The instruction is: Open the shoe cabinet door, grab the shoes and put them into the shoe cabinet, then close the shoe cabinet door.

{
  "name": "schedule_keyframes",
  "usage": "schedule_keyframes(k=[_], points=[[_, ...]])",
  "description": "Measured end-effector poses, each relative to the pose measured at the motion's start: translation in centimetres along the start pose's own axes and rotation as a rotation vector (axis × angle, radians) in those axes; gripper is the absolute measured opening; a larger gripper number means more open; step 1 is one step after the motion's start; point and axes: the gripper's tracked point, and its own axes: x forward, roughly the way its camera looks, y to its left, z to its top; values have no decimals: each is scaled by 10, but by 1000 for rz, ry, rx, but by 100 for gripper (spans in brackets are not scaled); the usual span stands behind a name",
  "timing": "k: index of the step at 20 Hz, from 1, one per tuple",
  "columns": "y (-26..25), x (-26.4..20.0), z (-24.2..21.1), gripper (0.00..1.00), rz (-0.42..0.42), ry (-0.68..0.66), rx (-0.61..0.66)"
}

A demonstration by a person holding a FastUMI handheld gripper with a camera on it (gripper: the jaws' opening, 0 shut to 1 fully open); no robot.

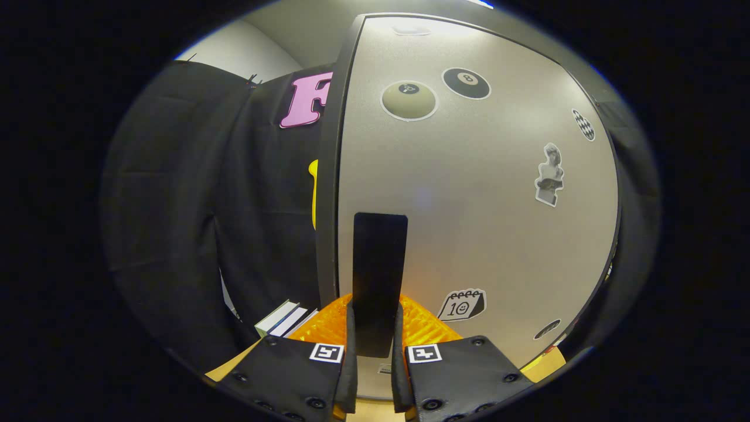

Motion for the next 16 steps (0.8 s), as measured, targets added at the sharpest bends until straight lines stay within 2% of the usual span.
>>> schedule_keyframes(k=[2, 3, 8, 16], points=[[1, -1, 0, 20, 21, 2, -2], [1, -2, -1, 15, 31, 11, -4], [1, -20, -4, 9, 47, 33, 1], [-19, -57, -11, 9, 74, 15, 7]])
